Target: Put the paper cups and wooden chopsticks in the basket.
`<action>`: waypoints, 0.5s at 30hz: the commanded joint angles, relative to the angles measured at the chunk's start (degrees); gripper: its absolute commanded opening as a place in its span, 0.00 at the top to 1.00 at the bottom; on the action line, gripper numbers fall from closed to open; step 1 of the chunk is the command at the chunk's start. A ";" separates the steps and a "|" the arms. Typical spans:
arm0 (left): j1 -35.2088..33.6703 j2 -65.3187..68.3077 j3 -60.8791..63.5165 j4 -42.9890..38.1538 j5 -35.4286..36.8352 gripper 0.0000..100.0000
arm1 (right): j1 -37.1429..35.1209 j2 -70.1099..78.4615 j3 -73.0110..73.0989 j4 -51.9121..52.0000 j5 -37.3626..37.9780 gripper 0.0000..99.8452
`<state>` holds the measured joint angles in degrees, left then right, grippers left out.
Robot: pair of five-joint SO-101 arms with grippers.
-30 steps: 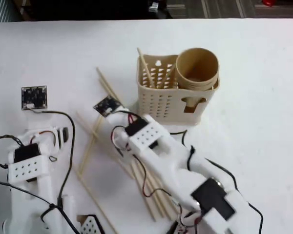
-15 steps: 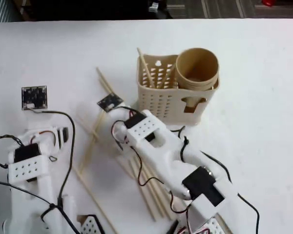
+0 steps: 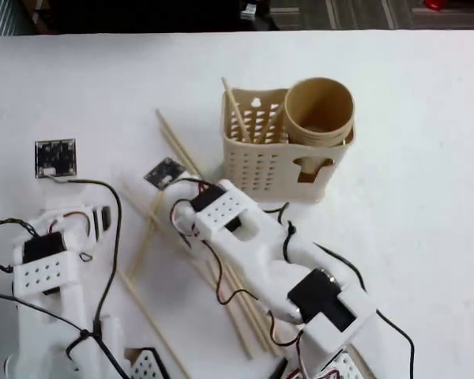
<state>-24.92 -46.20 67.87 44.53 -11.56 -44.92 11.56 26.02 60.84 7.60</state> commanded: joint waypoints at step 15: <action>-0.22 -0.92 -0.26 -1.05 0.26 0.77 | 0.22 0.22 1.49 0.84 0.79 0.94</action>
<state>-24.92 -46.20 67.87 44.53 -11.56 -43.08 11.74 26.46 60.84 8.04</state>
